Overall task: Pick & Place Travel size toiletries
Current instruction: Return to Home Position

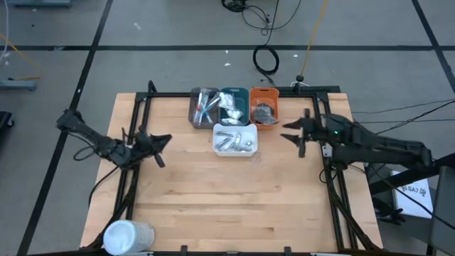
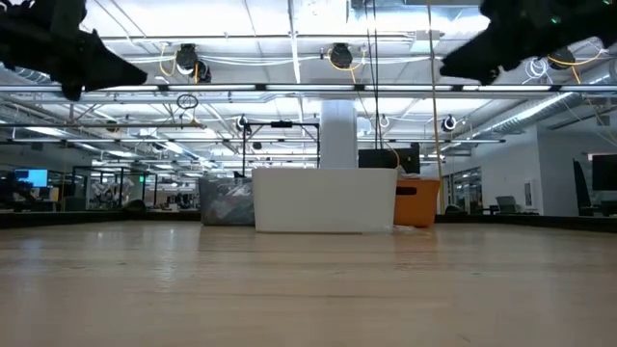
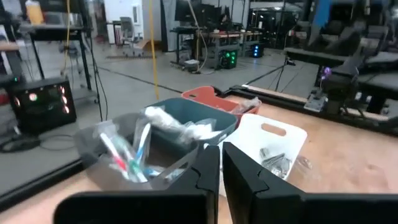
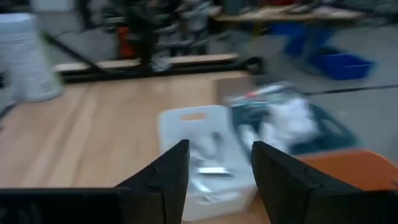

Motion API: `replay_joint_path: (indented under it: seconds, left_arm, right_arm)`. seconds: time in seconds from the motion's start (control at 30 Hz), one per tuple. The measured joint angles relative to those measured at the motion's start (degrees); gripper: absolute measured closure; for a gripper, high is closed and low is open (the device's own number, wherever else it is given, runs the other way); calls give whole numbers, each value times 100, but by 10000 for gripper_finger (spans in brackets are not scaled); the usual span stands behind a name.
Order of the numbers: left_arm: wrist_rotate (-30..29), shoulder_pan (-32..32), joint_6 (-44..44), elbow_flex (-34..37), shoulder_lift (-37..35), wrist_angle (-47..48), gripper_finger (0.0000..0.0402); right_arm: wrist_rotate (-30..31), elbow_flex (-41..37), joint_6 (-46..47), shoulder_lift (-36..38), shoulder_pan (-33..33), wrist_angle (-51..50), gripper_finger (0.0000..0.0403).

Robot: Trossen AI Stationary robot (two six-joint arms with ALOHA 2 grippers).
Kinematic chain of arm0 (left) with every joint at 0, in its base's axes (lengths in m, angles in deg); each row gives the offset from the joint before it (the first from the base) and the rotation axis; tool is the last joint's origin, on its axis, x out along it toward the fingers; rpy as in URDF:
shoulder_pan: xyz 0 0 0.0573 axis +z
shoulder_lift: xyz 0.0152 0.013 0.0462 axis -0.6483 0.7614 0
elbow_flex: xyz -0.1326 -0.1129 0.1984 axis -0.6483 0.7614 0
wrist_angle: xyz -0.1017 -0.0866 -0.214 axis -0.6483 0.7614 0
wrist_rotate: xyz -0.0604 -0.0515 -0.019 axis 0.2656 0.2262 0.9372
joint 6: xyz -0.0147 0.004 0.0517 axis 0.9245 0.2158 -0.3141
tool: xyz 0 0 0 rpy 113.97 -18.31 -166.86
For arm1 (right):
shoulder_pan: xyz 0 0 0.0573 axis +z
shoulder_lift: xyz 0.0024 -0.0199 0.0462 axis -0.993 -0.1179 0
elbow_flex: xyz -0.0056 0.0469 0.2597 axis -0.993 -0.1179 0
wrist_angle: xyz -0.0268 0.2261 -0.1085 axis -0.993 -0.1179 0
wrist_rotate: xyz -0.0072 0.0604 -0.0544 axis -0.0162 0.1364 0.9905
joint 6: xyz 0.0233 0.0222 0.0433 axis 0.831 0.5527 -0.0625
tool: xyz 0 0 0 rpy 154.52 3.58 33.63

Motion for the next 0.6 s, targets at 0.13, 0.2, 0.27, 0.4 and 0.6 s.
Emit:
replay_joint_path:
  seconds: [0.13, 0.2, 0.27, 0.4, 0.6]
  left_arm:
    - [27, 15, 219, 2, -677, 798, 398]
    - [154, 15, 12, 2, -926, 906, 400]
    - [310, 15, -307, 2, -1187, 1024, 397]
    - [441, 16, -549, 2, -1800, 1277, 384]
    - [1089, 46, -478, 323, -2148, 1436, 379]
  right_arm:
    - [257, -633, 40, 862, 32, -103, 239]
    - [231, -803, 89, 1116, 36, -215, 238]
    - [240, -940, 147, 1351, 35, -233, 239]
    - [-20, -1218, 201, 1858, 33, -33, 242]
    - [-32, -1844, 407, 2740, 33, 227, 240]
